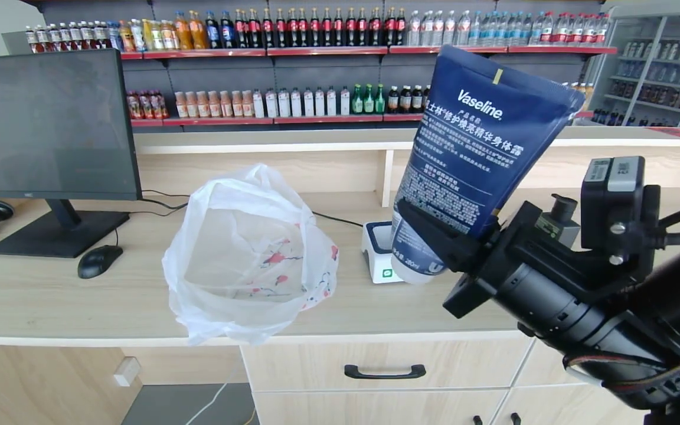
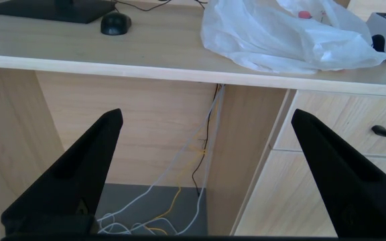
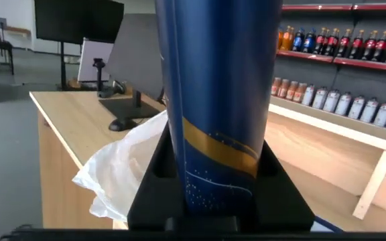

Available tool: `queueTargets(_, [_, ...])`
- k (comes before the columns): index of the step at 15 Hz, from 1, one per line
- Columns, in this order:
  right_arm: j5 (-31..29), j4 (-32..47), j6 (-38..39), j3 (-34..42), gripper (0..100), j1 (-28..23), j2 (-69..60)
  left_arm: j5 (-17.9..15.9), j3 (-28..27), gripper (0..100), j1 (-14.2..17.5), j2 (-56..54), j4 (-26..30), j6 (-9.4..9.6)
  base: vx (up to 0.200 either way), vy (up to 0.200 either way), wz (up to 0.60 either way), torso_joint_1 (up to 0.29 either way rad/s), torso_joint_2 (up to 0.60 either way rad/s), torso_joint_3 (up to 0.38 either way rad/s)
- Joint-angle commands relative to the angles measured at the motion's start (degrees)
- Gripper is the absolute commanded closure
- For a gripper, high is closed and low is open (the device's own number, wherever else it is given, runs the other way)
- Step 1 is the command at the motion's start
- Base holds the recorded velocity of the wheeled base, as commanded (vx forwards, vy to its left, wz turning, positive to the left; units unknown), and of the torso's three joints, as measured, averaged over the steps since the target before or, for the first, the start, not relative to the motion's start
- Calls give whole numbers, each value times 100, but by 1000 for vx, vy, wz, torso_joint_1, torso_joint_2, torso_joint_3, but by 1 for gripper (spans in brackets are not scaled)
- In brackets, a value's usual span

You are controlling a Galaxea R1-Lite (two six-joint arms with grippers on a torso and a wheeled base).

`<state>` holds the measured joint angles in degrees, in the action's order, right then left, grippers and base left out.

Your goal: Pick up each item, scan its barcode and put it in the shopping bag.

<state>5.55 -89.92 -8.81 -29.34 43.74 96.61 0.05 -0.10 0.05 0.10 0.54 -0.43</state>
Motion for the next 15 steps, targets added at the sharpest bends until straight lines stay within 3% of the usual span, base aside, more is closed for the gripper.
queueTargets(1, [-54, -8, -112, -54, 100, -252, 95, 4, 1, 0, -5, -1, -1, -1, 0, 0, 0, 0, 0, 0])
queueTargets(7, [-71, -8, -112, 298, 100, -1351, 148, 4, 1, 0, -5, -1, -1, -10, 0, 0, 0, 0, 0, 0])
queueTargets(15, [-71, -8, 73, 632, 100, -1491, 104, 4, 1, 0, -5, -1, -1, -1, 0, 0, 0, 0, 0, 0])
